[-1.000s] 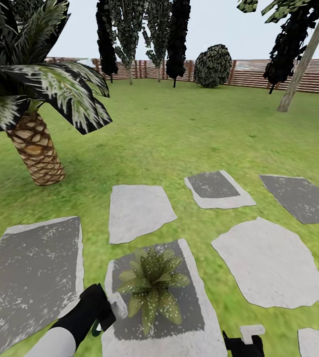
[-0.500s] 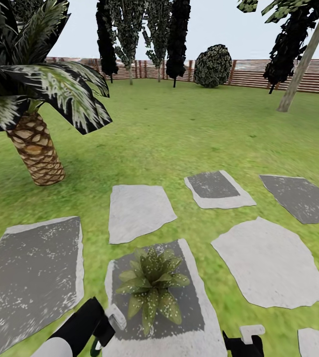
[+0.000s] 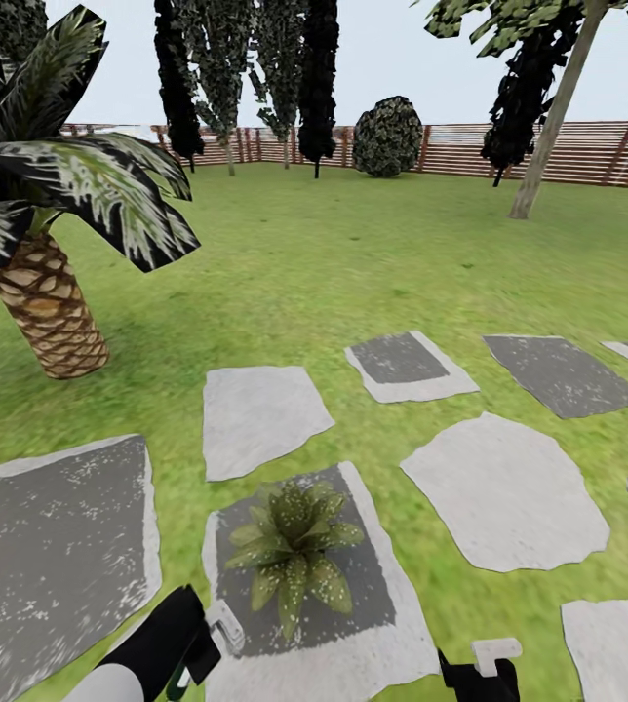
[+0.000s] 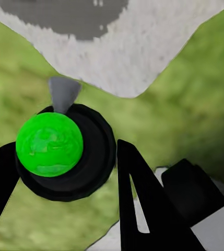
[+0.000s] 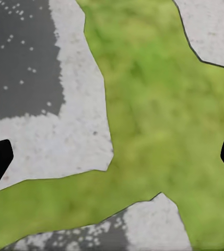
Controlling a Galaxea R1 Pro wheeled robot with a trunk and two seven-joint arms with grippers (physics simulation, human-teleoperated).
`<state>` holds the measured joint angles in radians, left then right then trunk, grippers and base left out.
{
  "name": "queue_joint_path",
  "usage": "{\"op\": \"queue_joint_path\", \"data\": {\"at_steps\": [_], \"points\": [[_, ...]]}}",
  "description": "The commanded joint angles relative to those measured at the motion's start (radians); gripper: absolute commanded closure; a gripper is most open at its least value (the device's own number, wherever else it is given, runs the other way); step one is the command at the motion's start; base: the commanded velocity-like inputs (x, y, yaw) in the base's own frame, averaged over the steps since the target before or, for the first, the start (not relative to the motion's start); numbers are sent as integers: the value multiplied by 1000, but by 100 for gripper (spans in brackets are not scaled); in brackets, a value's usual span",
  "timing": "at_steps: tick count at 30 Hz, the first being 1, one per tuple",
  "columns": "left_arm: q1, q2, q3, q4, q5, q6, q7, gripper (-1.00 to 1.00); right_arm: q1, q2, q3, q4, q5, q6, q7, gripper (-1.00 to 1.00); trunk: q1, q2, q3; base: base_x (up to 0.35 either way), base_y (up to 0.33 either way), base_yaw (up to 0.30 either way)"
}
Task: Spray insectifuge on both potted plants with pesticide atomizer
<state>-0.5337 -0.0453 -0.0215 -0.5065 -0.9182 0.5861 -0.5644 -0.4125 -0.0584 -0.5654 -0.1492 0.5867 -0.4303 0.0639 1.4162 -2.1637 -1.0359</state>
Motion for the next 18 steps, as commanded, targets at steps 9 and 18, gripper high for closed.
{"op": "queue_joint_path", "data": {"at_steps": [9, 18], "points": [[-12, -2, 2, -13, -8, 6, -8, 100, 0, -1, -9, 1, 2, -4, 7, -100, 0, 0, -1, 154, 77, -5], [-8, -2, 3, 1, -8, 3, -8, 100, -1, -1, -9, 0, 2, -4, 7, -100, 0, 0, -1, 37, 45, -23]]}}
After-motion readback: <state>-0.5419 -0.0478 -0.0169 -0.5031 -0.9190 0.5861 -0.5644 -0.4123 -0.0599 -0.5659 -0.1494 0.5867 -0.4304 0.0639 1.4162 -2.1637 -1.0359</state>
